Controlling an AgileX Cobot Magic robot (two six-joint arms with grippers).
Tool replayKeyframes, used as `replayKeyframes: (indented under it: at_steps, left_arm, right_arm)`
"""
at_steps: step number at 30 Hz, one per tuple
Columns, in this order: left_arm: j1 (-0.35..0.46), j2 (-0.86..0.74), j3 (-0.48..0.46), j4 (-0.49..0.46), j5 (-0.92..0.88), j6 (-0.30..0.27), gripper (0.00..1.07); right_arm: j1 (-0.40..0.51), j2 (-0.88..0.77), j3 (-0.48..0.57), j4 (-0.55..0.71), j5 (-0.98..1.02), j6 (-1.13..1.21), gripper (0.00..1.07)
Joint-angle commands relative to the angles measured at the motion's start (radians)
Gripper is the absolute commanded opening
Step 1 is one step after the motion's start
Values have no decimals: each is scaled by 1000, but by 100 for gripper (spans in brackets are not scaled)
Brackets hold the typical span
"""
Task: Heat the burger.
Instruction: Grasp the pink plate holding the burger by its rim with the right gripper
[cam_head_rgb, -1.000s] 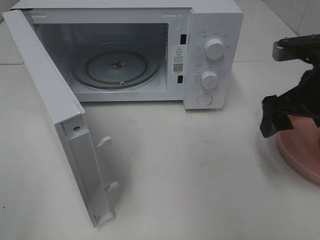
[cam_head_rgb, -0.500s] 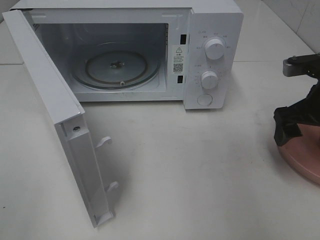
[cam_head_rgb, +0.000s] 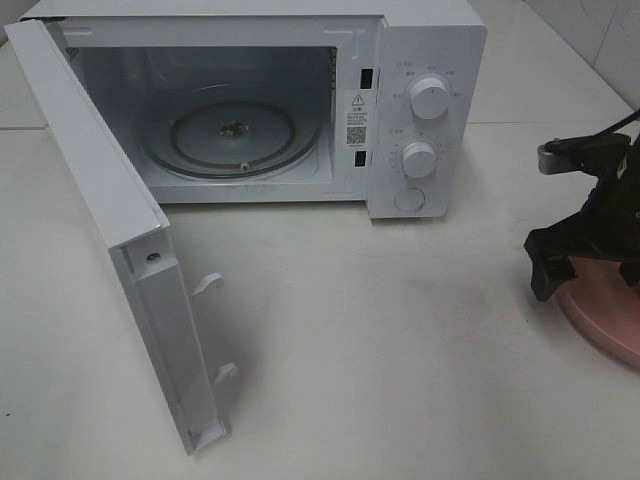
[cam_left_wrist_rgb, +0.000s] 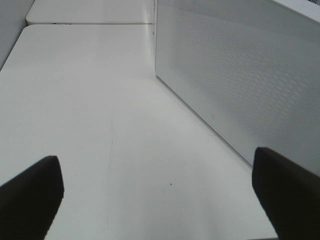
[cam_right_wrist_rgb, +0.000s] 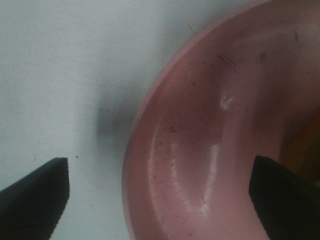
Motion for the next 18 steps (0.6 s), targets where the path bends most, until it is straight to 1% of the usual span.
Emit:
replayKeyframes:
  at_steps: [1, 14, 17, 18]
  left_arm:
    - [-5, -24, 5, -8, -17, 3, 96]
    - [-5, -24, 5, -8, -17, 3, 96]
    - [-5, -24, 5, -8, -17, 3, 96]
    - [-5, -24, 5, -8, -17, 3, 96]
  right_arm:
    - [-3, 40, -6, 0, -5, -11, 92]
    - [-3, 104, -6, 6, -13, -11, 89]
    - [-3, 105, -6, 7, -13, -11, 88]
    - [-3, 106, -6, 7, -12, -11, 85]
